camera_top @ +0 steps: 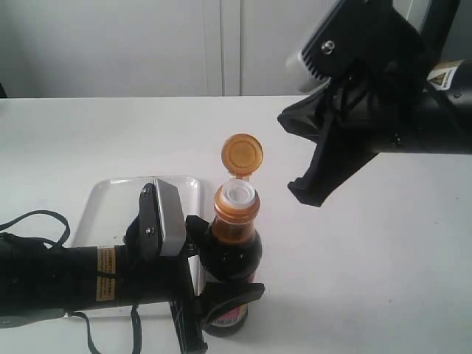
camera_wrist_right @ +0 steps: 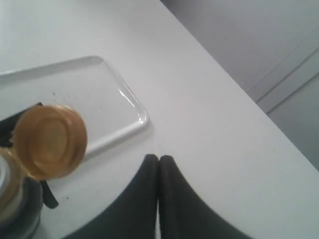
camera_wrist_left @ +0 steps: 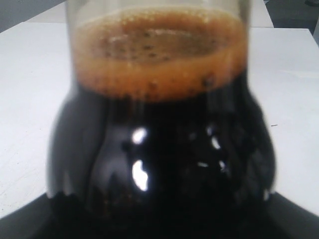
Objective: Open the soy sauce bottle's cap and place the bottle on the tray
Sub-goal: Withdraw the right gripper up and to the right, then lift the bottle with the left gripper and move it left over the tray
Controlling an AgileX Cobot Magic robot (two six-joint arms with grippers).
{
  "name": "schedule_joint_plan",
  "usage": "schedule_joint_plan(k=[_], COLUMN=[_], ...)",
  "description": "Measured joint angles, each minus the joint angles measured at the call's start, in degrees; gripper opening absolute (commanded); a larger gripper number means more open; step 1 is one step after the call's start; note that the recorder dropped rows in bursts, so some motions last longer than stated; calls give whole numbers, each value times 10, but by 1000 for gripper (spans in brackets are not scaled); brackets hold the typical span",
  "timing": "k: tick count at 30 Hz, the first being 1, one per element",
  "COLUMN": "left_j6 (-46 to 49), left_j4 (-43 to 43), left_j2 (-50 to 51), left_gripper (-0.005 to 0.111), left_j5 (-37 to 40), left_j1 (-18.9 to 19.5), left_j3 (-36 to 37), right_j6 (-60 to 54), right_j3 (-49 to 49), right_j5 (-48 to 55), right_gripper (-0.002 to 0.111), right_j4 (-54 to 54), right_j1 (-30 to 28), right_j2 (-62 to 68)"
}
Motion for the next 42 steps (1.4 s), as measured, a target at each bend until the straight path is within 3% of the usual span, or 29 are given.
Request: schedule_joint_plan(k=[8, 14, 29, 42], left_j6=[0, 0, -4, -1], left_j4=[-3, -10, -52, -85], left_j2=[0, 0, 0, -60], left_gripper=[0, 0, 0, 0], left_j5=[0, 0, 7, 55], left_j1=[0, 0, 0, 0], left_j3=[0, 0, 0, 0], right_j6=[205, 315, 444, 447], right_j3=[-56, -84, -94, -74], right_j5=[150, 272, 242, 186], right_gripper=[0, 0, 0, 0], right_j4=[-249, -346, -358, -348], right_j1=[0, -27, -193, -200], right_j2=[0, 16, 66, 87])
